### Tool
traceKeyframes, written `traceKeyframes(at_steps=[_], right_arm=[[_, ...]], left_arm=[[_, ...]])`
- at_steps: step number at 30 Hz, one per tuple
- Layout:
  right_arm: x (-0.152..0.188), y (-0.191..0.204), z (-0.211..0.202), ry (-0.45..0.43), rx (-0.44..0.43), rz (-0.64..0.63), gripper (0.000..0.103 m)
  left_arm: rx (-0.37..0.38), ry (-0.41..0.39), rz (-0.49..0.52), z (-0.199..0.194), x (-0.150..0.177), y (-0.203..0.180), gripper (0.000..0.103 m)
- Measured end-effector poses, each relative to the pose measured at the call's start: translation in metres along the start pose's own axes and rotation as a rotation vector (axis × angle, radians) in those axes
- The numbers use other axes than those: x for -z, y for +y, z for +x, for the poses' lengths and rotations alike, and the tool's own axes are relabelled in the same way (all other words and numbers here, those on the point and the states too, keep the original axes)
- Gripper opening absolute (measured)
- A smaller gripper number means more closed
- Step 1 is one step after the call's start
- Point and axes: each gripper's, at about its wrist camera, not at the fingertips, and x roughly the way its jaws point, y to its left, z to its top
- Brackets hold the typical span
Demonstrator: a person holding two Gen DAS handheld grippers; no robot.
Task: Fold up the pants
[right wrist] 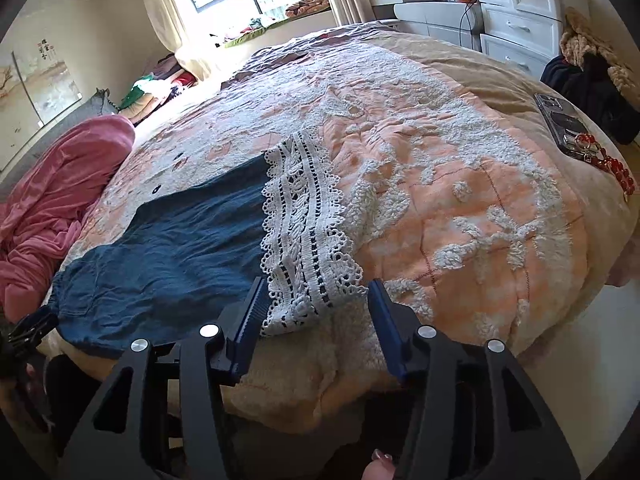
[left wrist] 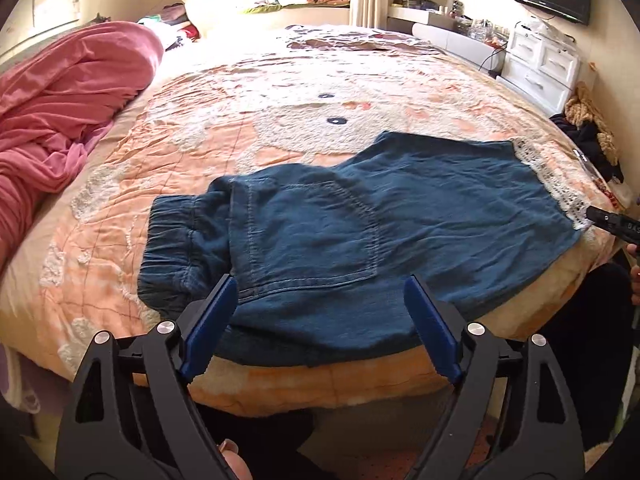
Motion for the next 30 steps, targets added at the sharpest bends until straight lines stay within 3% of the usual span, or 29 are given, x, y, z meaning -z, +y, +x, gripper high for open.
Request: traceKeyframes(at_steps=[5, 13, 16, 30], right_arm=[[-0.001, 0.003, -0.018, -0.037, -0.007, -0.003, 0.064], [-0.003, 0.0, -0.039, -0.083, -0.019, 0.019, 0.071], [-0.005, -0.003, -0.042, -0.097, -0.022, 0.034, 0.08], [0.001, -0.002, -0.027, -0.094, -0.052, 0.057, 0.083]], left_arm=[[0.028, -0.03, 0.025, -0.014, -0.009, -0.016, 0.083], [0.077, -0.062, 0.055, -0.024, -0.027, -0.043, 0.088], [0.097, -0.065, 0.064, -0.024, -0.034, -0.057, 0.09], [0.212, -0.058, 0.194, 0.013, -0.091, -0.143, 0.093]])
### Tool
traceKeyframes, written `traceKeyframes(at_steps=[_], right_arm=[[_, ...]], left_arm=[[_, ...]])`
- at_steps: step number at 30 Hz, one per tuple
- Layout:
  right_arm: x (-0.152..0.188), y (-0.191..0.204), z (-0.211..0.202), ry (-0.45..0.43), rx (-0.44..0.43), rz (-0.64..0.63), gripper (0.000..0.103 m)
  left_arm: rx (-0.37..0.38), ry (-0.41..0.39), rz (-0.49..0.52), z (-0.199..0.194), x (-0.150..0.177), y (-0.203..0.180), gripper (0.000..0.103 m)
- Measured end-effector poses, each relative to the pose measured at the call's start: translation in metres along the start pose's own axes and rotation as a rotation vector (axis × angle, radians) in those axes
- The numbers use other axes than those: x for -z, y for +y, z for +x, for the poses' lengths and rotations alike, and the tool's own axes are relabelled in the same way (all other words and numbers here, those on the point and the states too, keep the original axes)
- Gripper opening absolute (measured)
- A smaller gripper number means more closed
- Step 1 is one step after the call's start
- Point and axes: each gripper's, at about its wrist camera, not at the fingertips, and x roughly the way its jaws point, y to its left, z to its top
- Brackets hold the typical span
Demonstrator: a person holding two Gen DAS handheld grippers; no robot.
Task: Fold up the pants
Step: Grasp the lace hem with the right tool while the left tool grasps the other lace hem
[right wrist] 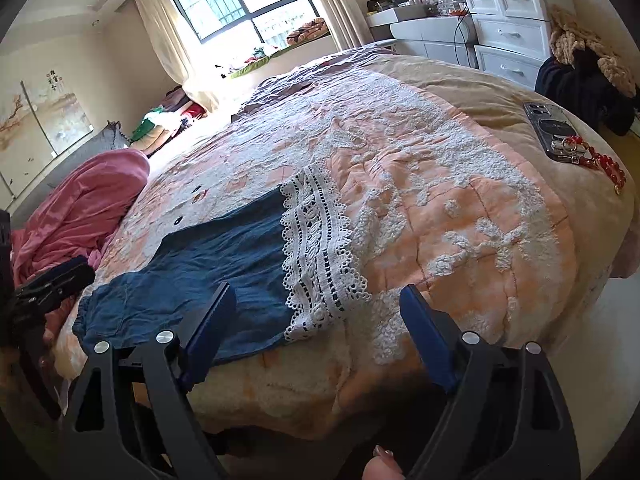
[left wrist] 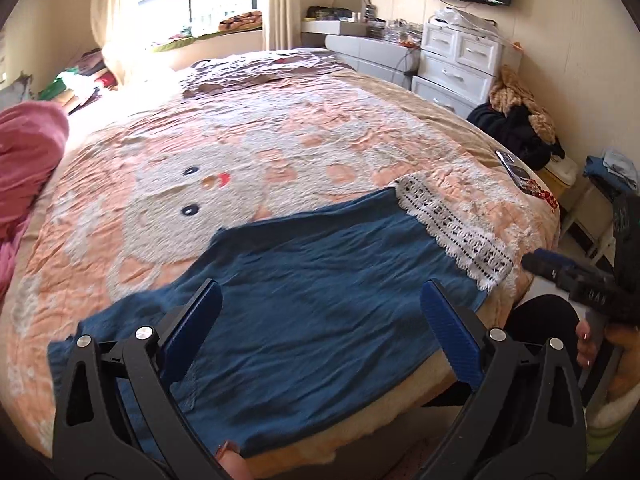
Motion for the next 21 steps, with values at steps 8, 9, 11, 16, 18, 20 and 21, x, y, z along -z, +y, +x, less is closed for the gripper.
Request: traceKeyframes(at_steps=[8, 9, 11, 16, 18, 20, 21], right_arm=[[0.009, 0.001, 0.023, 0.034, -0.013, -0.001, 0.083], [0.009, -0.001, 0.025, 0.038, -0.019, 0.008, 0.083], [0.01, -0.003, 0.03, 0.047, -0.026, 0.023, 0.083], [0.011, -0.004, 0.038, 0.059, -0.037, 0.041, 0.072], [0.011, -0.005, 0.041, 0.07, -0.046, 0.047, 0.063], [0.013, -0.003, 0.045, 0.079, -0.029, 0.034, 0.053], [0.013, -0.002, 0.047, 0.081, -0.024, 0.024, 0.047]], left_arm=[[0.058, 0.044, 0.037, 0.049, -0.038, -0.021, 0.093], [0.065, 0.055, 0.038, 0.057, -0.043, -0.022, 0.093], [0.07, 0.068, 0.045, 0.069, -0.049, -0.024, 0.093], [0.085, 0.1, 0.065, 0.101, -0.063, -0.03, 0.093], [0.091, 0.114, 0.074, 0.115, -0.069, -0.032, 0.093], [0.1, 0.128, 0.089, 0.13, -0.075, -0.035, 0.093], [0.101, 0.132, 0.097, 0.136, -0.077, -0.037, 0.093]])
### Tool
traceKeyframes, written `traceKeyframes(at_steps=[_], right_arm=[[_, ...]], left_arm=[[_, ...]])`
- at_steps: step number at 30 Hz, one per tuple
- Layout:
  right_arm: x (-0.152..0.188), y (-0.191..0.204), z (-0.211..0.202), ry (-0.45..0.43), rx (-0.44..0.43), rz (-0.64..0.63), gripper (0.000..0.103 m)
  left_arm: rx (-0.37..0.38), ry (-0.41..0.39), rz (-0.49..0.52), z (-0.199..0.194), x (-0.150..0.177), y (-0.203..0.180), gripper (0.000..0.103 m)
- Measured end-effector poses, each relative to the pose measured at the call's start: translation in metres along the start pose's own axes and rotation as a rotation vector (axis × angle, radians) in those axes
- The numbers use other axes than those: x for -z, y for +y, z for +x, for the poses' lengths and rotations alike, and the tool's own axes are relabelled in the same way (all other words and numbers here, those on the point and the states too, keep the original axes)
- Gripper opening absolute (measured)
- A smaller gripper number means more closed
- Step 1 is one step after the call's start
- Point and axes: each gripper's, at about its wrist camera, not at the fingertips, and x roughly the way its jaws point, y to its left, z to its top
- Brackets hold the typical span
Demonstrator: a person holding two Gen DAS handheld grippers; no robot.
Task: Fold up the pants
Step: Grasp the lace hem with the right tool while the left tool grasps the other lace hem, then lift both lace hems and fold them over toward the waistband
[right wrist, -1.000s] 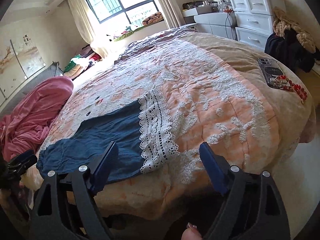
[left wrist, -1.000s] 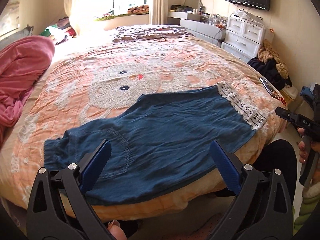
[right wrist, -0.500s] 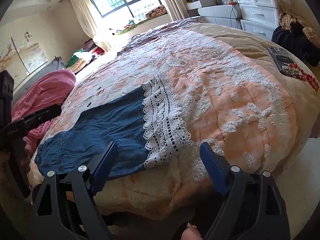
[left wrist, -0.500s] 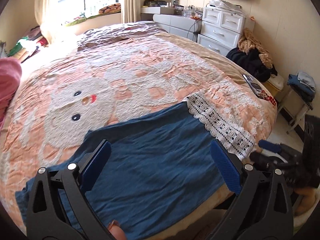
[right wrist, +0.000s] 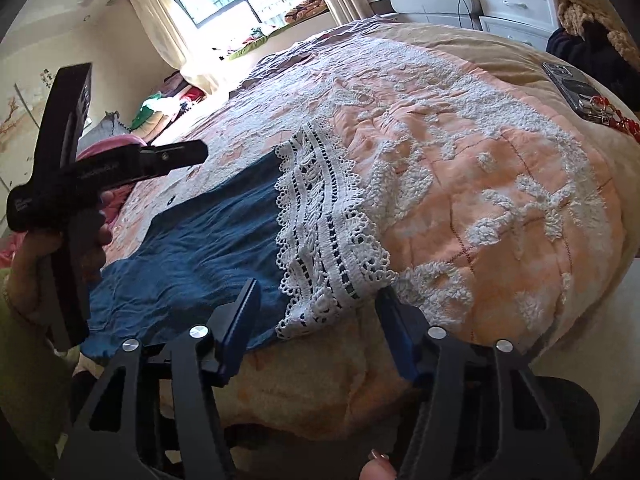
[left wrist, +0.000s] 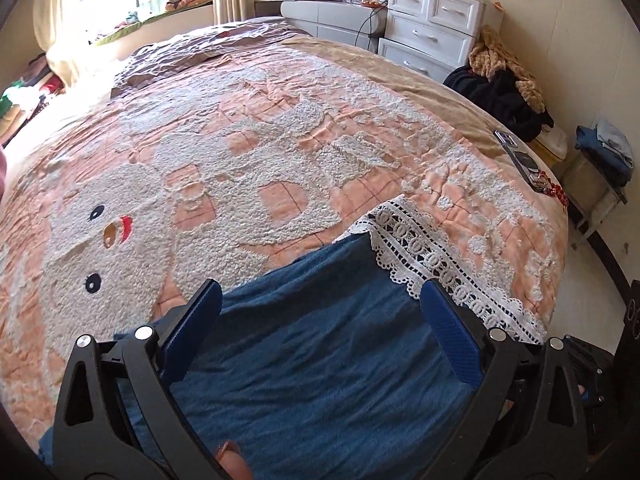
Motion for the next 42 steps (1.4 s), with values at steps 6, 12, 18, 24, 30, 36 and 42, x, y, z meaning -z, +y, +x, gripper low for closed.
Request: traceKeyframes(at_steps=[6, 12, 18, 24, 30, 36, 42], right_arm=[[0.001, 0.004, -0.005, -0.043, -0.033, -0.029, 0.035], [0.001, 0.004, 0.004, -0.039, -0.037, -0.024, 0.037], [0.0, 0.001, 0.011, -0.04, -0.05, 0.002, 0.039], [-0.001, -0.001, 0.015, -0.046, -0.068, 0.008, 0.035], [-0.001, 0.001, 0.016, -0.052, -0.089, 0.008, 0.026], [-0.003, 0.003, 0.015, -0.068, -0.103, 0.007, 0.021], [-0.001, 0.022, -0.002, -0.141, -0.132, -0.067, 0.021]], left_arm=[[0.076, 0.027, 0.024, 0.034, -0.013, -0.006, 0.093], [0.124, 0.058, 0.078, 0.062, -0.024, -0.014, 0.089], [0.227, 0.106, 0.103, 0.088, -0.028, -0.015, 0.084], [0.4, 0.16, 0.065, 0.104, -0.031, -0.009, 0.07], [0.392, 0.172, 0.09, 0.104, -0.025, -0.008, 0.033], [0.408, 0.117, 0.081, 0.092, -0.024, -0.001, 0.019], [0.477, 0.029, 0.026, 0.061, -0.027, 0.018, 0.019]])
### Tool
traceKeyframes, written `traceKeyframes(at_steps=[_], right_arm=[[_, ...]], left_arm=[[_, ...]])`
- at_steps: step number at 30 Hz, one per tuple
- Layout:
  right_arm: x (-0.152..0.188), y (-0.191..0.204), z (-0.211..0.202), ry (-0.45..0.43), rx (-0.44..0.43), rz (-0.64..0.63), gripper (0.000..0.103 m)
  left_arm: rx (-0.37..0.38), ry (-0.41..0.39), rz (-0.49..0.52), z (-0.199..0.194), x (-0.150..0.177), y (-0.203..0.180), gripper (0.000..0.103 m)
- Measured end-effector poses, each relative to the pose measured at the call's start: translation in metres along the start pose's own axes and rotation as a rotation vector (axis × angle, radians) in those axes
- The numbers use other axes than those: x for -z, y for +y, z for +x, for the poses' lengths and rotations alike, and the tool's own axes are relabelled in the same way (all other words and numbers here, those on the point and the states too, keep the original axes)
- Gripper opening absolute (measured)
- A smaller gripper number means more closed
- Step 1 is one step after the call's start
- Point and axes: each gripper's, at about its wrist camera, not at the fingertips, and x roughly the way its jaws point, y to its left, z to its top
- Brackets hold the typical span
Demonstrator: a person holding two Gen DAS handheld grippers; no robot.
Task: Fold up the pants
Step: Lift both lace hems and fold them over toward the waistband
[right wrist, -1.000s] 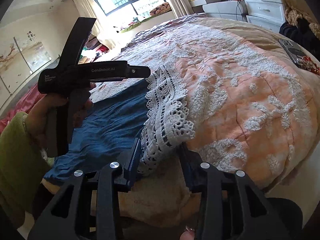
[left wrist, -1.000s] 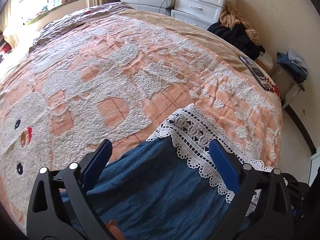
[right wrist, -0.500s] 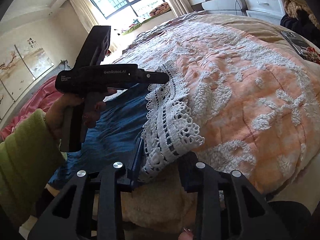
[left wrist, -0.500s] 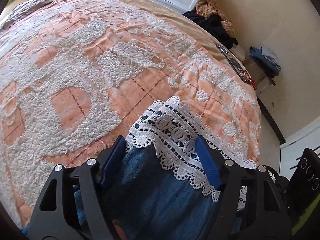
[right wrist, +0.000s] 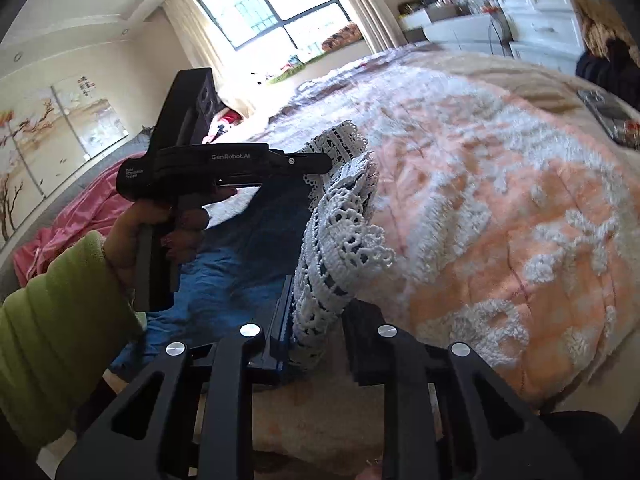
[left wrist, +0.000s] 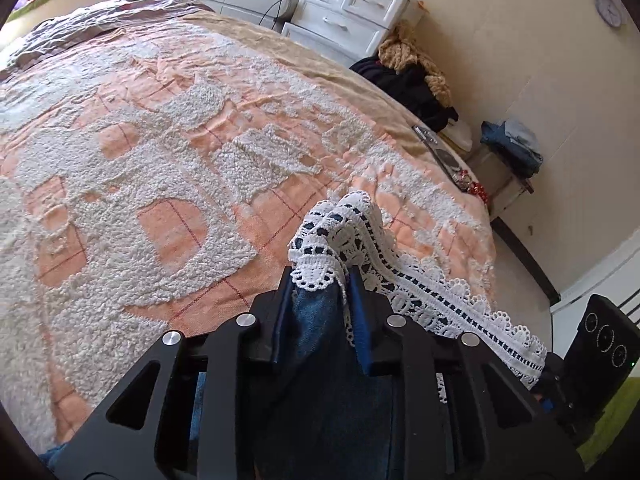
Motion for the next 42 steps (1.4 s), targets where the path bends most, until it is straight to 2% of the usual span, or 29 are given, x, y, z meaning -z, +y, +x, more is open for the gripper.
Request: traceKeyframes(at_steps=[8, 12, 16, 21, 22, 24, 26, 28, 29, 30, 36, 38, 39, 41, 42], right_arm=[[-0.008, 0.073, -0.017, -0.077, -0.118, -0.183, 0.021], [-0.007, 0.12, 0.002, -0.037, -0.178, -0.268, 0.021], [0.004, 0.162, 0.03, 0.026, -0.203, -0.358, 0.021], [0.031, 0.197, 0.074, 0.152, -0.203, -0.452, 0.021], [0.04, 0.204, 0.082, 0.179, -0.202, -0.472, 0.021], [0.055, 0.214, 0.093, 0.21, -0.185, -0.528, 0.021], [0.066, 0.223, 0.096, 0.216, -0.169, -0.574, 0.021], [0.07, 0.227, 0.096, 0.211, -0.16, -0.601, 0.021], [0.07, 0.228, 0.095, 0.211, -0.16, -0.603, 0.021], [0.07, 0.228, 0.095, 0.212, -0.162, -0.604, 0.021], [0.085, 0.239, 0.082, 0.187, -0.123, -0.721, 0.021], [0.093, 0.244, 0.079, 0.171, -0.097, -0.776, 0.021], [0.096, 0.246, 0.077, 0.164, -0.087, -0.8, 0.021], [0.101, 0.249, 0.076, 0.16, -0.088, -0.822, 0.024], [0.101, 0.25, 0.077, 0.164, -0.096, -0.818, 0.025]], left_arm=[[0.065, -0.149, -0.064, -0.078, 0.02, 0.018, 0.019], [0.012, -0.179, -0.096, -0.11, 0.038, 0.035, 0.02], [-0.034, -0.183, -0.146, -0.13, 0.06, 0.057, 0.02], [-0.128, -0.173, -0.285, -0.149, 0.089, 0.1, 0.023], [-0.11, -0.18, -0.337, -0.154, 0.095, 0.111, 0.025], [-0.097, -0.196, -0.411, -0.166, 0.107, 0.126, 0.043], [-0.098, -0.201, -0.455, -0.174, 0.116, 0.132, 0.044], [-0.088, -0.206, -0.472, -0.181, 0.126, 0.131, 0.051], [-0.085, -0.204, -0.486, -0.182, 0.131, 0.131, 0.057], [-0.069, -0.205, -0.496, -0.182, 0.136, 0.129, 0.059], [0.097, -0.295, -0.563, -0.185, 0.154, 0.125, 0.074], [0.122, -0.33, -0.582, -0.188, 0.152, 0.127, 0.078], [0.11, -0.326, -0.584, -0.186, 0.15, 0.128, 0.078], [-0.013, -0.276, -0.602, -0.179, 0.147, 0.131, 0.078], [-0.09, -0.234, -0.616, -0.173, 0.146, 0.133, 0.07]])
